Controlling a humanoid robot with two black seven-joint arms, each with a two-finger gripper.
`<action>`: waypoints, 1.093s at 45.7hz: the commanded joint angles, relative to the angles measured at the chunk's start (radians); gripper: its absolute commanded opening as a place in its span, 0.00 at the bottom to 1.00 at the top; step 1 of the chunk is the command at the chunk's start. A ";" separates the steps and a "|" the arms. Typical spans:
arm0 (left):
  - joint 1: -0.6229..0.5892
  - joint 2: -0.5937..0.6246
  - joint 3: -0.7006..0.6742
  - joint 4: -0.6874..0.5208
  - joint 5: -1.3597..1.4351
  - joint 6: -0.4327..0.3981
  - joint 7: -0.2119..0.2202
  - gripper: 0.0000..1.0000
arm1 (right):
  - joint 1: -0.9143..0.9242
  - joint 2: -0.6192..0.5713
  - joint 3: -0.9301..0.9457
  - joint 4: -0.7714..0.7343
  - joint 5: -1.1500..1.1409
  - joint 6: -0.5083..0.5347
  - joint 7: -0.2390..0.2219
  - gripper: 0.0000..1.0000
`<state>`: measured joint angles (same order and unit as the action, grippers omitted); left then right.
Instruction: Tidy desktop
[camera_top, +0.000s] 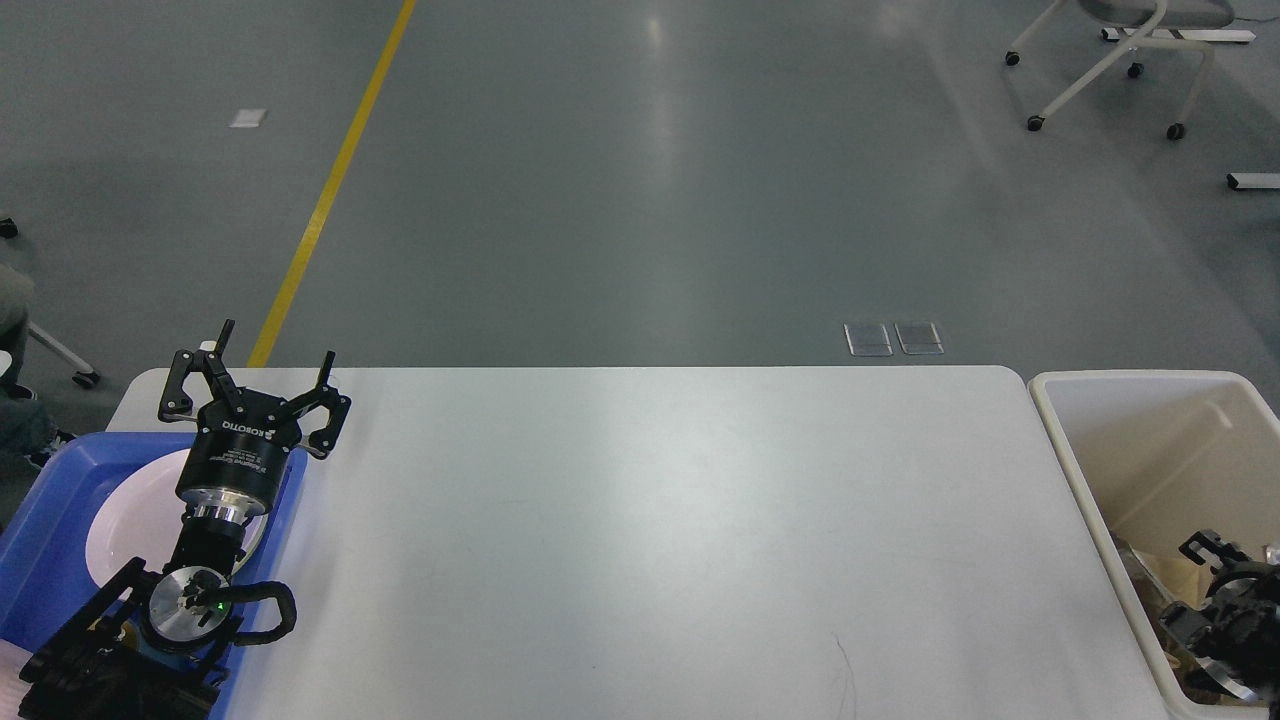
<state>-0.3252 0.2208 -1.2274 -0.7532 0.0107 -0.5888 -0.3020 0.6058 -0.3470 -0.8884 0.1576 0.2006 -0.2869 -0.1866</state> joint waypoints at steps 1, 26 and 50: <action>0.000 0.000 -0.001 0.000 0.000 0.000 0.000 0.96 | 0.009 -0.001 0.006 0.000 0.000 0.000 0.001 1.00; 0.000 0.000 0.000 0.000 0.000 0.000 0.000 0.96 | 0.229 -0.009 0.781 0.013 0.066 0.005 0.009 1.00; 0.000 0.000 0.000 0.000 0.000 0.000 0.000 0.96 | 0.076 -0.181 1.698 0.572 -0.253 0.038 0.035 1.00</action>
<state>-0.3252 0.2209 -1.2281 -0.7532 0.0107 -0.5888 -0.3020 0.7918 -0.5296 0.5948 0.6227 0.0467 -0.2489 -0.1703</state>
